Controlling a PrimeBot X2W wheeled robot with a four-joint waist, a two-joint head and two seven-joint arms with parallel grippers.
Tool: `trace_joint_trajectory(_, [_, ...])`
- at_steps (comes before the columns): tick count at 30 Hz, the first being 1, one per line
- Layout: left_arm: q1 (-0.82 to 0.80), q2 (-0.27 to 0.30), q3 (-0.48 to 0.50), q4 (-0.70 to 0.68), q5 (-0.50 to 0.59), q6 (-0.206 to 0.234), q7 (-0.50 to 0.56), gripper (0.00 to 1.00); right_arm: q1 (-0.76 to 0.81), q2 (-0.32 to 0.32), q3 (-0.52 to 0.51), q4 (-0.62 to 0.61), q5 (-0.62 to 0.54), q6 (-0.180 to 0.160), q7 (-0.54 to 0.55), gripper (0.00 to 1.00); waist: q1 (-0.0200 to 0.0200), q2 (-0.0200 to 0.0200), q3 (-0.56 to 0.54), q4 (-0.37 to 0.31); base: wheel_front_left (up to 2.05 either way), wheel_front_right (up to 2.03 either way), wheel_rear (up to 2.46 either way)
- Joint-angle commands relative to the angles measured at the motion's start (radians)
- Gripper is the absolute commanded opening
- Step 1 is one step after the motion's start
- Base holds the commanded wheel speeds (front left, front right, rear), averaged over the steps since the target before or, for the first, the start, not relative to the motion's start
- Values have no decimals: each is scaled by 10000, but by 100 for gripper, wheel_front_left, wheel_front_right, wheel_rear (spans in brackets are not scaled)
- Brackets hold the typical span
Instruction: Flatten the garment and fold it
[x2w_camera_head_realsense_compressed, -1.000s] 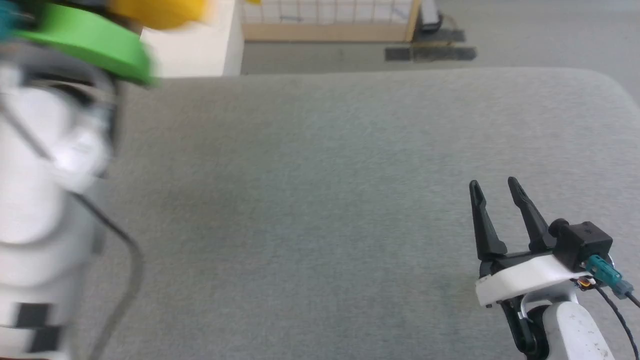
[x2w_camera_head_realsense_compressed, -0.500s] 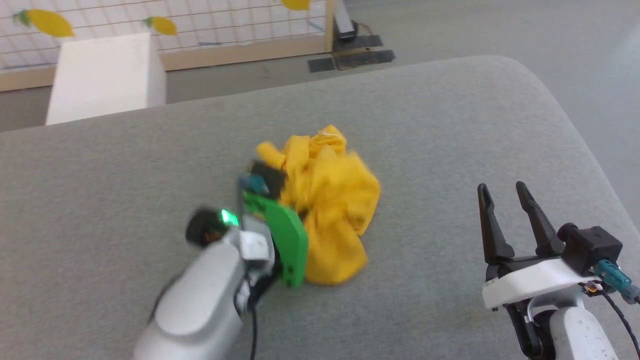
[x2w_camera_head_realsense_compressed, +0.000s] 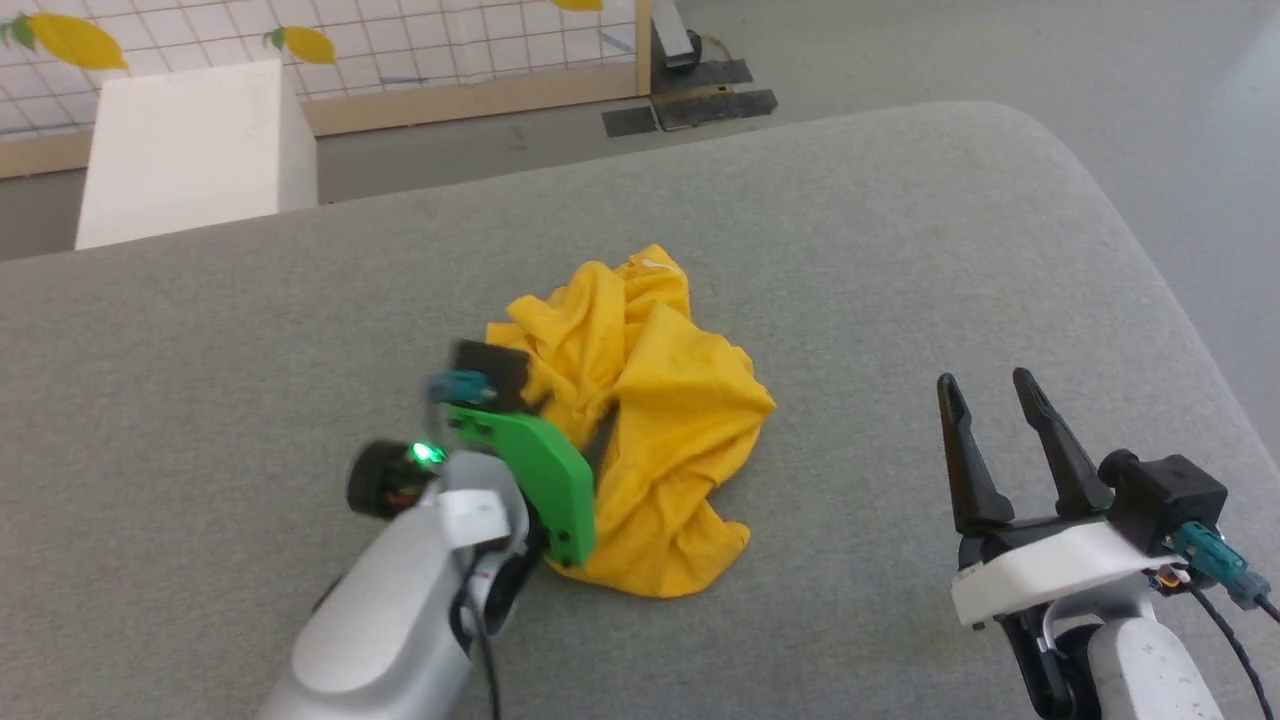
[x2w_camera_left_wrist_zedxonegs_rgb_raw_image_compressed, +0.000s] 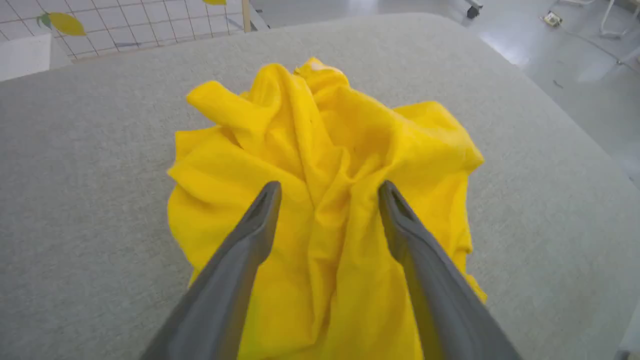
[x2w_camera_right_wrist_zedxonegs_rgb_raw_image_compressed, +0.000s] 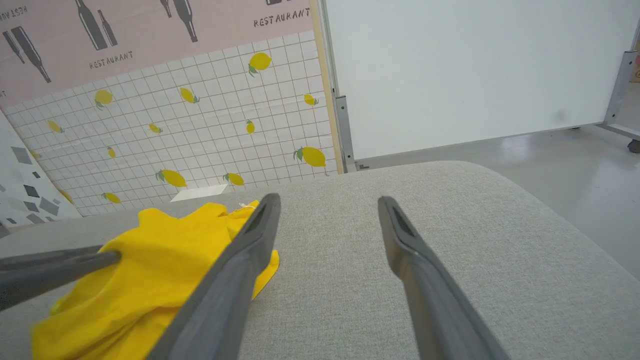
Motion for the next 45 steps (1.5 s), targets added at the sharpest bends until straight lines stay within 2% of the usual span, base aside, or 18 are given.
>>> trace_joint_trajectory(1, [197,67,215,-186,152,131,-582,100,144,7,4,-40,-38,-15,32,100,1,-1,-104,165,0,0,0])
trace_joint_trajectory(6, [801,315,1093,-1077,603,570,-3625,100,211,7,-50,-212,-241,-15,160,100,1,-1,-217,622,0,0,0])
trace_joint_trajectory(8, [1152,395,1457,-1332,700,789,-4604,100,224,7,-51,-287,-288,-15,221,100,1,-1,-248,810,0,0,0])
trace_joint_trajectory(10, [1549,534,1766,-1542,886,988,-5069,100,225,7,-46,-343,-329,-15,286,100,1,-1,-283,992,0,0,0])
trace_joint_trajectory(13, [2161,663,2209,-1831,1107,1136,-5276,100,219,7,-30,-430,-370,-15,371,100,1,-1,-291,1242,0,0,0])
trace_joint_trajectory(15, [2902,672,2736,-2262,1513,1085,-5310,100,179,7,12,-513,-397,-15,535,100,1,-1,-239,1603,0,0,0])
trace_joint_trajectory(22, [3729,-2,3483,-2896,2234,668,-5314,100,-837,7,323,-189,-441,-15,1690,100,1,-1,157,2463,0,0,0])
trace_joint_trajectory(28, [3557,-702,3996,-3007,2709,109,-5315,100,-2909,7,275,1223,-98,-15,3902,100,1,-1,807,3402,0,0,0])
trace_joint_trajectory(35, [3317,-1312,4167,-2927,3126,-381,-5316,100,-5170,7,-567,3714,-117,-15,6906,100,1,-1,1445,4439,0,0,0])
trace_joint_trajectory(42, [3087,-1498,4130,-2832,3211,-629,-5316,100,-6458,7,-1027,5157,-768,-15,8534,100,1,-1,1850,4952,0,0,0])
trace_joint_trajectory(43, [3073,-1508,4141,-2773,3195,-643,-5316,100,-6585,7,-1005,5288,-945,-15,8649,69,1,-1,1868,4973,0,0,0])
trace_joint_trajectory(44, [3060,-1514,4145,-2731,3190,-662,-5316,100,-6655,7,-1038,5402,-1055,-15,8763,45,1,-1,1872,4984,0,0,0])
trace_joint_trajectory(45, [3047,-1520,4157,-2688,3190,-685,-5316,100,-6707,7,-1095,5535,-1134,-15,8926,15,1,-1,1858,4984,0,0,0])
